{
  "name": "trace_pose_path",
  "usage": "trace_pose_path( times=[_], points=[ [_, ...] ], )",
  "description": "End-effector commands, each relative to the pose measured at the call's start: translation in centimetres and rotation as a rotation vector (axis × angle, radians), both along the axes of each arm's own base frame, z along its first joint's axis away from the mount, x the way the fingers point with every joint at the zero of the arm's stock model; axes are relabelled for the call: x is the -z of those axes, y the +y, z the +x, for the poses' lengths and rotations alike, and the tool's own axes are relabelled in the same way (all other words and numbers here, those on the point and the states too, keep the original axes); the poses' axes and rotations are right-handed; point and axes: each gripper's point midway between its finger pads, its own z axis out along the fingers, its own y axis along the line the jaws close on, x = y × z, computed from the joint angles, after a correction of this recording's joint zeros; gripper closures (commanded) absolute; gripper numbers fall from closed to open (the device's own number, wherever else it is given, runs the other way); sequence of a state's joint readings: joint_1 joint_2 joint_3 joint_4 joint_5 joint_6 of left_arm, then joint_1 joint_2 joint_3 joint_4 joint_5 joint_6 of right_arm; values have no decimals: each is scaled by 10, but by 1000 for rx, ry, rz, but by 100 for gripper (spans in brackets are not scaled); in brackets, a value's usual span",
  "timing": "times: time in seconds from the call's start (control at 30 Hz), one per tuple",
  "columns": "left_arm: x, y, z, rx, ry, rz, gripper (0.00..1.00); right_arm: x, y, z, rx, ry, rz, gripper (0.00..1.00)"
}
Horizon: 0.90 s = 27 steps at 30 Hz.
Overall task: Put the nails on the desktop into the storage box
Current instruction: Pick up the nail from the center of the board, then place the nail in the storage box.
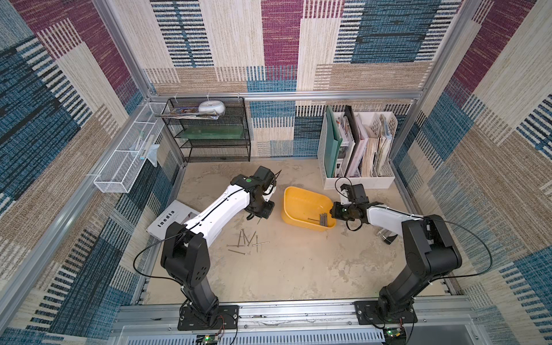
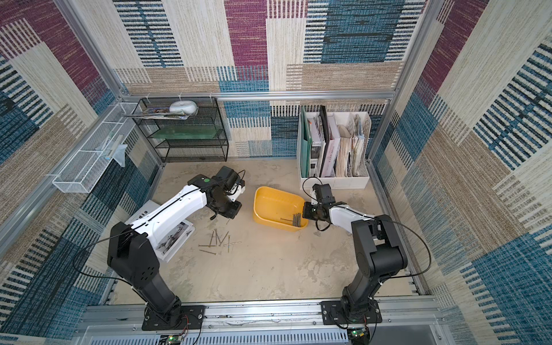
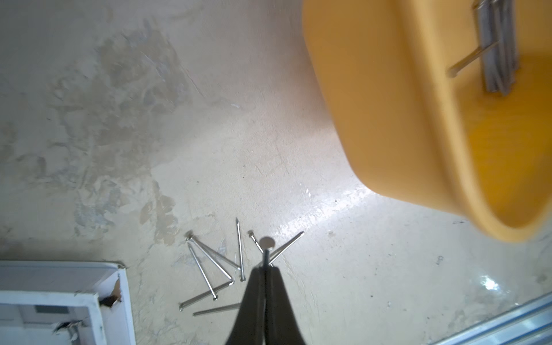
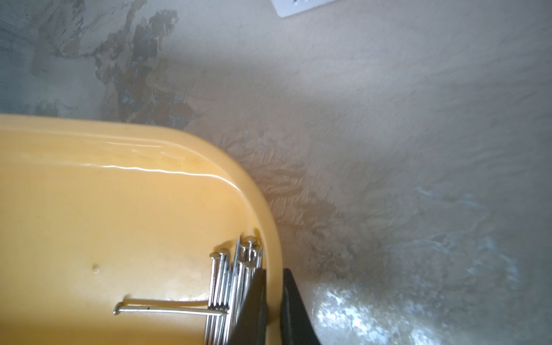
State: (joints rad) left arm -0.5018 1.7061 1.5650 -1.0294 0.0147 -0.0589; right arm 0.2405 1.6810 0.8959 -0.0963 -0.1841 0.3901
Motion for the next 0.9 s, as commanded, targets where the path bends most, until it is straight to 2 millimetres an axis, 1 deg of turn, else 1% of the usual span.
trace_pose_path(
  times=[0.0, 0.03, 0.07, 0.17, 0.27, 0.33, 0.43, 0.6, 0.67, 0.73, 0.87],
  points=[
    [-39, -6, -8, -121, 13, -106, 100, 28, -26, -30, 25, 145, -140, 100],
    [-55, -15, -6, -142, 3, -171, 100, 28, -26, -30, 25, 145, -142, 100],
    [-67, -23, -4, -171, -5, -211, 100, 27, -26, -30, 25, 143, -142, 100],
    [-93, -54, 1, -174, -12, -302, 100, 27, -27, -30, 22, 143, -147, 100],
    [-102, -87, 6, -166, 9, -364, 100, 30, -27, -31, 20, 146, -149, 100],
    [-102, -108, 10, -157, 27, -388, 100, 33, -27, -33, 18, 153, -149, 100],
    [-90, -130, 17, -158, 51, -387, 100, 35, -26, -33, 19, 155, -146, 100],
    [-61, -152, 29, -177, 98, -368, 100, 37, -26, -34, 18, 158, -138, 100],
    [-46, -154, 35, -187, 113, -338, 100, 38, -25, -35, 18, 160, -136, 100],
    [-26, -154, 38, -200, 137, -303, 100, 38, -25, -36, 19, 159, -133, 100],
    [6, -152, 41, -221, 174, -244, 100, 40, -24, -36, 15, 161, -131, 100]
  ],
)
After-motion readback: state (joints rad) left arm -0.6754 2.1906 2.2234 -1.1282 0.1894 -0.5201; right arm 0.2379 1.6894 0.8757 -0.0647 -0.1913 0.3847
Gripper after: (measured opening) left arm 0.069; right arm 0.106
